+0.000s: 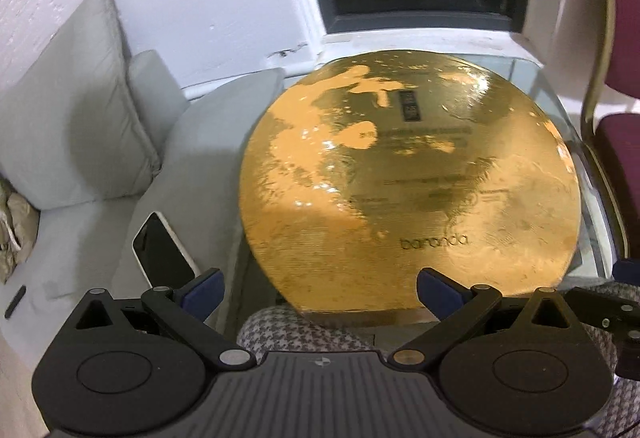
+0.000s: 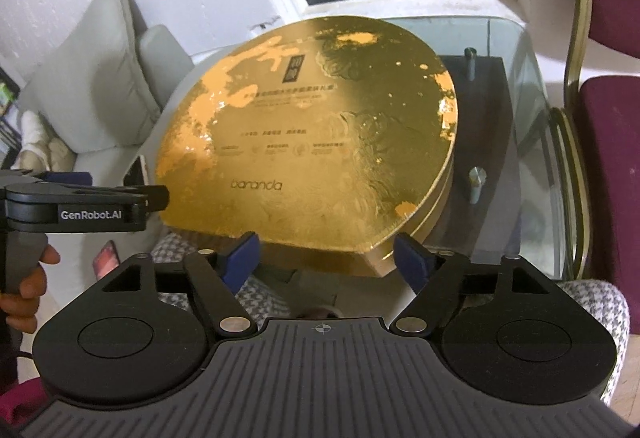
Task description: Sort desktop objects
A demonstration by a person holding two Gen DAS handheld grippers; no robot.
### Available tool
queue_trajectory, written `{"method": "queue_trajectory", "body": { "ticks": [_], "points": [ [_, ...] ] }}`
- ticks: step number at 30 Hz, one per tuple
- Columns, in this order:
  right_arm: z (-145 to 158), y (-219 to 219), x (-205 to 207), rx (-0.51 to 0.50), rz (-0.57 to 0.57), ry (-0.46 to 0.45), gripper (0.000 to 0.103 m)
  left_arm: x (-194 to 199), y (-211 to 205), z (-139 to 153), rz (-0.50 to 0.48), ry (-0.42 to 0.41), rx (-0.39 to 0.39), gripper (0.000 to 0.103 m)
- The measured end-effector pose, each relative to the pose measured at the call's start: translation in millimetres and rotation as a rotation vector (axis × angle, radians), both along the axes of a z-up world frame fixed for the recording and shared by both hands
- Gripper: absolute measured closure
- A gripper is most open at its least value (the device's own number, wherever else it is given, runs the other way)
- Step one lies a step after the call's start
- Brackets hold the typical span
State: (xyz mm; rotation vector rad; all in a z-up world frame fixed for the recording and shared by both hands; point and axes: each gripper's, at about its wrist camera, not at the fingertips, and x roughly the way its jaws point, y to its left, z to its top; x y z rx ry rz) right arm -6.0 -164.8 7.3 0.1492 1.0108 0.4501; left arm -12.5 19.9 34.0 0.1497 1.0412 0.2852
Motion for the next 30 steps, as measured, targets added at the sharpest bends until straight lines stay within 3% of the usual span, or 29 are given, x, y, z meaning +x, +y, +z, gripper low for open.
{"method": "queue_trajectory", "body": {
  "ticks": [17, 30],
  "points": [
    [9, -22, -11, 0.098, -0.055, -0.05, 0.015, -14, -33, 3, -0.098, 0.012, 0.003, 0.001],
    [12, -33, -14, 0.123, -0.092, -0.06, 0.014, -14, -41, 0, -0.124, 0.029, -0.041, 0.001]
  ]
}}
